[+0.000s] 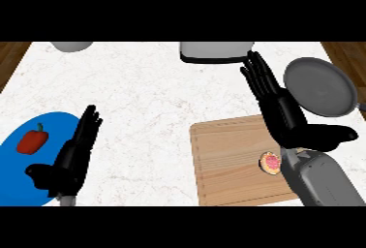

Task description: Pick the cupcake from the cutting board and place it in the pan

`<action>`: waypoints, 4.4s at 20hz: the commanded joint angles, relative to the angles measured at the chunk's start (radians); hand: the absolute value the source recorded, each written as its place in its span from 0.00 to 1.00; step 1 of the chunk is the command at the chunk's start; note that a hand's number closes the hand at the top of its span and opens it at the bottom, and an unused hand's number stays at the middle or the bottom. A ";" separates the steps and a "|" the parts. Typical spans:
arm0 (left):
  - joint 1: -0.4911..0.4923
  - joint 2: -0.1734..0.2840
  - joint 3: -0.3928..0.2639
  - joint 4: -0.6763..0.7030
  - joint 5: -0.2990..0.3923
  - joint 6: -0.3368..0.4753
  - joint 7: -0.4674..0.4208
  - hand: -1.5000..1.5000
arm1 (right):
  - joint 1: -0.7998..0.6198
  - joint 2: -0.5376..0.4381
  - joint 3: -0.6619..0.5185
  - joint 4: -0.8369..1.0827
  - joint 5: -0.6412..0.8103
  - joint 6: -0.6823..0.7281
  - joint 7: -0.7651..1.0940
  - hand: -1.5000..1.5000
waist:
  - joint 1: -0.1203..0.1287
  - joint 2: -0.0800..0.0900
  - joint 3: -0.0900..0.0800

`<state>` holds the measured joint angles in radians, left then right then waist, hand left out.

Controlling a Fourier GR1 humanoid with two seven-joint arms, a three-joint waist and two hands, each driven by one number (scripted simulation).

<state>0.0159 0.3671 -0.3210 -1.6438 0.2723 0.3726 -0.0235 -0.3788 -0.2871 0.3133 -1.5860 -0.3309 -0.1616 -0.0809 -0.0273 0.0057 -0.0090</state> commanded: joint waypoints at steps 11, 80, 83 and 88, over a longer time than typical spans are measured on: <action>-0.141 0.089 0.177 0.110 0.025 -0.033 0.050 0.50 | 0.450 -0.257 -0.178 0.185 0.182 0.010 -0.443 0.00 | -0.038 -0.011 0.010; -0.241 -0.160 0.320 0.211 -0.213 -0.218 0.052 0.50 | 0.360 -0.235 -0.140 -0.242 0.843 0.622 0.441 0.00 | 0.026 -0.006 0.009; -0.271 -0.114 0.353 0.194 -0.187 -0.252 0.097 0.50 | 0.329 -0.219 -0.063 -0.149 0.964 0.594 0.455 0.00 | 0.030 -0.005 0.009; -0.230 -0.127 0.370 0.158 -0.207 -0.263 0.095 0.50 | 0.296 -0.187 -0.102 -0.117 0.994 0.662 0.449 0.00 | 0.029 -0.006 0.009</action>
<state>-0.2278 0.2451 0.0358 -1.4652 0.0736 0.1184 0.0713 -0.0619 -0.4943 0.2063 -1.7510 0.6049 0.4806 0.3795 0.0011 -0.0002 -0.0001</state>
